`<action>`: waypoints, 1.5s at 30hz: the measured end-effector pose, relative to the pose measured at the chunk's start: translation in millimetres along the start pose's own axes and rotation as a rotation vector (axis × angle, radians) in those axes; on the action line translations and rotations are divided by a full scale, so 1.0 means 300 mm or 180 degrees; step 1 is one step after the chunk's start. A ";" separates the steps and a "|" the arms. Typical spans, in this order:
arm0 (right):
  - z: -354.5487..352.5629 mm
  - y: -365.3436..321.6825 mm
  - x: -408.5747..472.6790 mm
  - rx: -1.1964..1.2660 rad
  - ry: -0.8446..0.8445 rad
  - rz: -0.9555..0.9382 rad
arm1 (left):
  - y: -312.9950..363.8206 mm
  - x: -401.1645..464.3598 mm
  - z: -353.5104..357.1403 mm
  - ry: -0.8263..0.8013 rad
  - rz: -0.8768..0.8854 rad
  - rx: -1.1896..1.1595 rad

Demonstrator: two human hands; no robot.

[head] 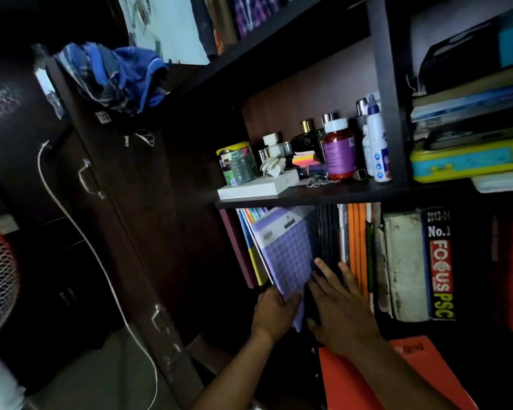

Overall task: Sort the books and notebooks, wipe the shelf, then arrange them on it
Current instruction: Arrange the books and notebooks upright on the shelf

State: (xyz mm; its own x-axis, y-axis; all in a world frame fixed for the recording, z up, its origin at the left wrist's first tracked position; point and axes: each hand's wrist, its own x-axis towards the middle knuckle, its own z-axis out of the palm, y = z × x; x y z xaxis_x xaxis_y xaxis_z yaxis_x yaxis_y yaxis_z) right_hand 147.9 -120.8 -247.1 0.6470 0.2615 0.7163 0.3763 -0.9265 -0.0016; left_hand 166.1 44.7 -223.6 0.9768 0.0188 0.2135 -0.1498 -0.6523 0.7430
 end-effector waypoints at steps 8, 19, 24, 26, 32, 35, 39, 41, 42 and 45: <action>-0.009 -0.002 0.003 -0.0108 -0.0119 0.0052 | 0.058 0.087 0.022 0.0004 -0.0140 -0.0722; -0.013 0.002 -0.001 -0.0080 -0.0237 0.0075 | 0.075 0.162 0.040 0.0312 -0.0099 -0.0004; -0.018 0.006 -0.001 -0.0001 -0.0259 0.0079 | 0.036 0.164 0.049 0.0495 -0.0063 0.1036; -0.024 0.007 -0.002 0.0063 -0.0302 0.0047 | 0.010 0.121 0.052 0.0242 -0.0105 0.0826; -0.175 0.063 0.064 0.1664 -0.0234 0.0717 | 0.022 -0.098 -0.009 -0.1367 0.0720 0.0747; -0.209 0.101 0.043 0.2357 -0.0686 0.1020 | 0.050 -0.208 -0.017 -0.1681 0.0803 0.0791; -0.229 0.094 0.034 0.2878 -0.1381 0.0782 | 0.090 -0.271 -0.038 -0.1738 0.0228 0.0392; -0.259 0.108 0.052 0.3188 -0.1552 0.0780 | 0.100 -0.283 -0.070 -0.1844 -0.0121 -0.0147; -0.268 0.121 0.055 0.3358 -0.1543 0.0853 | 0.099 -0.284 -0.086 -0.1759 -0.0100 -0.0258; -0.262 0.142 0.042 0.3360 -0.1302 0.0975 | 0.102 -0.278 -0.159 -0.1120 -0.0041 -0.0704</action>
State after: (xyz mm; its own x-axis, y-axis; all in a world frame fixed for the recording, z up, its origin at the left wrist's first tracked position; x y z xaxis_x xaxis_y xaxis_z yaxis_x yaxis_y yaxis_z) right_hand 119.9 -178.3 -183.3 0.8987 0.3122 0.3080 0.4070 -0.3319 -0.8510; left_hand 72.7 59.3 -188.3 0.9658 -0.2592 0.0018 -0.1290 -0.4745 0.8708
